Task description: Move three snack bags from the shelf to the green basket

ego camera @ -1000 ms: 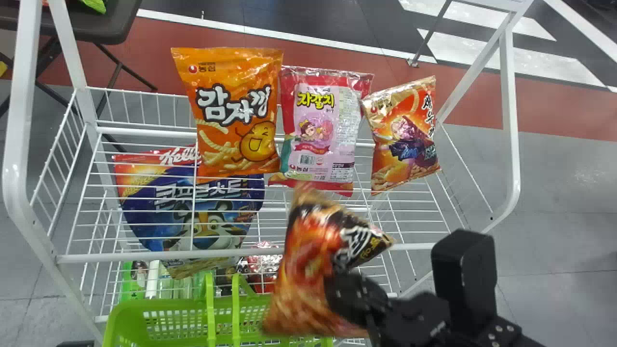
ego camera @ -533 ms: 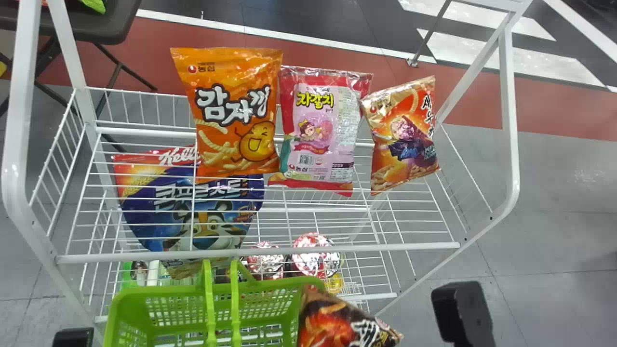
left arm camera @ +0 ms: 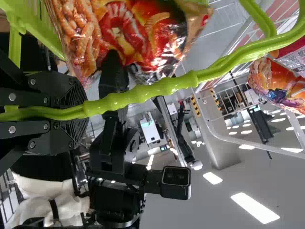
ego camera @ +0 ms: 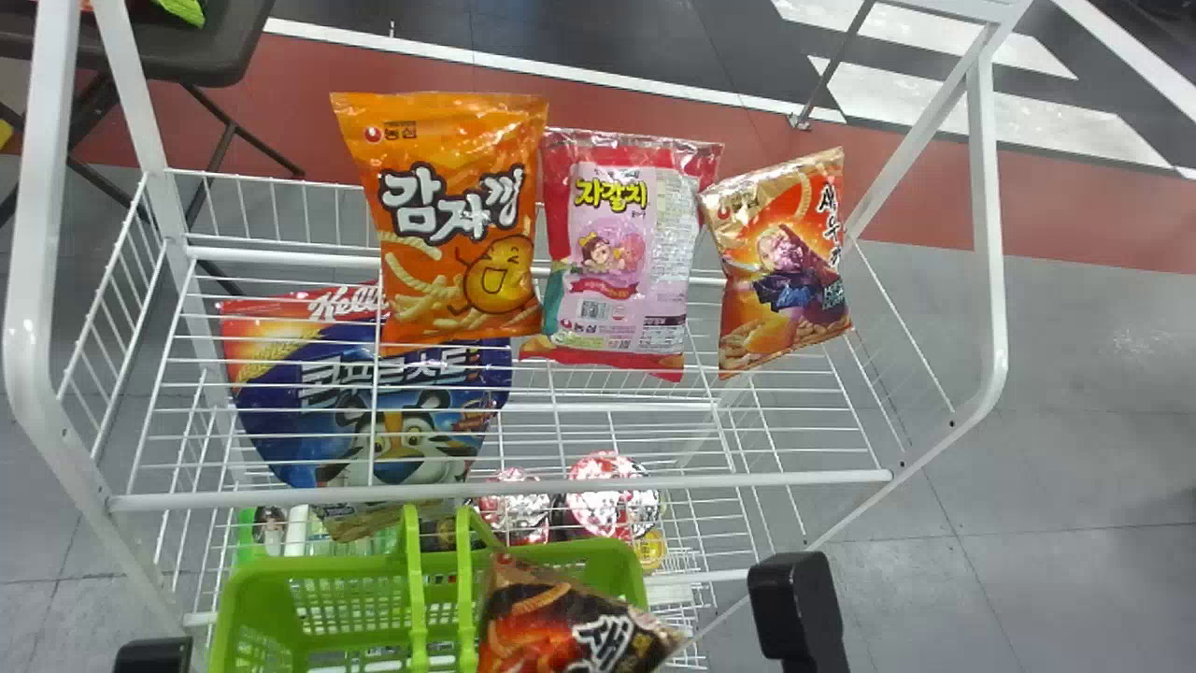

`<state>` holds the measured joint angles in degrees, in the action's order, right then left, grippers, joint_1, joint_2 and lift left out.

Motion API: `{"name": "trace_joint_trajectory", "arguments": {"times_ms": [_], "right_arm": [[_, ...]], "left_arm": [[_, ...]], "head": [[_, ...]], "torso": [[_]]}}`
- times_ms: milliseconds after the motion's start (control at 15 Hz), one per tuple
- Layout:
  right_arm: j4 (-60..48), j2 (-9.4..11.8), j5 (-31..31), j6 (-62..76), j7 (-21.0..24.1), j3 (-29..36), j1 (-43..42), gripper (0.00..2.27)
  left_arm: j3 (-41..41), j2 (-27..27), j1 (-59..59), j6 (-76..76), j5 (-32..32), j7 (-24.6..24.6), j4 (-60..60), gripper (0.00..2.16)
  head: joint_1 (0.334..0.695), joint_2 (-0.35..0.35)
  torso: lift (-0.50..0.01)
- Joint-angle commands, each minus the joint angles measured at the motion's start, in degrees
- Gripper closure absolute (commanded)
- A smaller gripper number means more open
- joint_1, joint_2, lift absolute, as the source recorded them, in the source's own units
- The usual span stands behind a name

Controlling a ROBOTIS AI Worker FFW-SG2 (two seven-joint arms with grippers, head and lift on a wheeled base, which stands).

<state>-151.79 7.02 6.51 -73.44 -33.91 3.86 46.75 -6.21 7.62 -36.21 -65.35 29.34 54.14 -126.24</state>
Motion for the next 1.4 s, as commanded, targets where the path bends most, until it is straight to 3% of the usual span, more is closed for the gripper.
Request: {"name": "trace_joint_trajectory", "arguments": {"times_ms": [0, 133, 200, 267, 333, 600, 1000, 1133, 1333], "right_arm": [[1.2, -0.2, 2.6, 0.9, -0.3, -0.3, -1.0, 2.25], [4.3, -0.3, 2.6, -1.8, 0.0, -0.6, -3.0, 2.23], [5.0, -0.3, 2.6, -3.0, 0.1, -0.4, -3.3, 1.82], [5.0, -0.3, 1.7, -3.9, 0.5, -0.3, -3.3, 0.65], [4.9, -0.3, 0.7, -6.3, 0.8, -0.1, -3.6, 0.0], [5.2, -1.1, 0.8, 1.2, 1.7, 2.3, -3.4, 0.05], [15.8, -2.3, 8.0, 53.6, 3.1, 4.3, -3.2, 0.07], [17.8, -2.3, 8.3, 62.8, 7.4, 4.3, -4.2, 0.07], [22.2, -2.3, 5.0, 64.9, 14.2, 2.6, -11.0, 0.07]], "left_arm": [[-0.1, -0.2, -0.3, 0.0, -0.4, 0.0, -0.3, 1.75], [-0.2, -0.2, -0.4, 0.0, -0.6, 0.1, -0.5, 1.75], [-0.2, -0.3, -0.4, 0.0, -0.7, 0.1, -0.5, 1.75], [-0.2, -0.4, -0.4, 0.0, -0.8, 0.0, -0.5, 1.75], [-0.4, -0.4, -0.4, 0.0, -1.0, -0.1, -0.5, 1.75], [-0.4, -0.4, -0.3, -0.2, -1.5, -0.6, -0.2, 1.75], [-1.2, -0.5, -0.2, -0.7, -2.5, -1.2, 0.7, 1.75], [-1.3, -0.4, 0.1, -1.2, -2.6, -1.4, 1.3, 1.75], [-2.7, -0.3, 0.4, -1.4, -3.9, -1.8, 1.9, 1.75]], "head": [[0.695, -0.35], [0.695, -0.35], [0.695, -0.35], [0.695, -0.35], [0.695, -0.35], [0.695, -0.35], [0.695, -0.35], [0.695, -0.35], [0.695, -0.35]], "torso": [[-0.048], [-0.048], [-0.048], [-0.048], [-0.048], [-0.048], [-0.048], [-0.048], [-0.048]]}}
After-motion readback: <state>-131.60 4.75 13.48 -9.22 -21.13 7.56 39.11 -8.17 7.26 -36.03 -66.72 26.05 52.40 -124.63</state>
